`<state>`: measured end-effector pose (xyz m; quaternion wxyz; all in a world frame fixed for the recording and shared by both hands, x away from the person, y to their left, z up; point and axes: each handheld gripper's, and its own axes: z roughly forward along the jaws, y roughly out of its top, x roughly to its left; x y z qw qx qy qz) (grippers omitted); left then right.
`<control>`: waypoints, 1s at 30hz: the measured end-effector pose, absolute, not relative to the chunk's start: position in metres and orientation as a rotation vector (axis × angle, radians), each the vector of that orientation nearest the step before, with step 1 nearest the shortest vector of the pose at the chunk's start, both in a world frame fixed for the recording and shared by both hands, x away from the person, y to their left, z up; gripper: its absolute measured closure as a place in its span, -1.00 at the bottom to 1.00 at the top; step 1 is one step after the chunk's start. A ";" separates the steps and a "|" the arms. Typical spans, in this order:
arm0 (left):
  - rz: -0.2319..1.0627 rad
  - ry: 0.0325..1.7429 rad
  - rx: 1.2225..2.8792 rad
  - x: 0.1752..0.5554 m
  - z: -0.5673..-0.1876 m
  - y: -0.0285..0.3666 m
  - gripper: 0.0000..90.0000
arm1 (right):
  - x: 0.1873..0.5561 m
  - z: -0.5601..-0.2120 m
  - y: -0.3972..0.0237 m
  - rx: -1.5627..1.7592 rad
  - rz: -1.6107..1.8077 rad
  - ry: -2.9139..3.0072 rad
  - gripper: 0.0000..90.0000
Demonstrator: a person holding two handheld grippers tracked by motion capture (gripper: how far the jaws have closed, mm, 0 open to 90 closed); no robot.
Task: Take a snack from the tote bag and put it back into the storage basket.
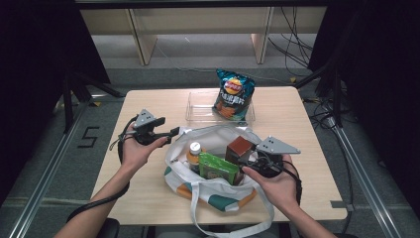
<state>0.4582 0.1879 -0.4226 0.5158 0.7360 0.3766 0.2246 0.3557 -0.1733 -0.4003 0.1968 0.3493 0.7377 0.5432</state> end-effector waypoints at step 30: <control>0.538 0.906 1.761 0.458 -0.422 0.187 -0.39 | 0.363 -0.355 -0.185 1.025 1.561 1.939 -0.14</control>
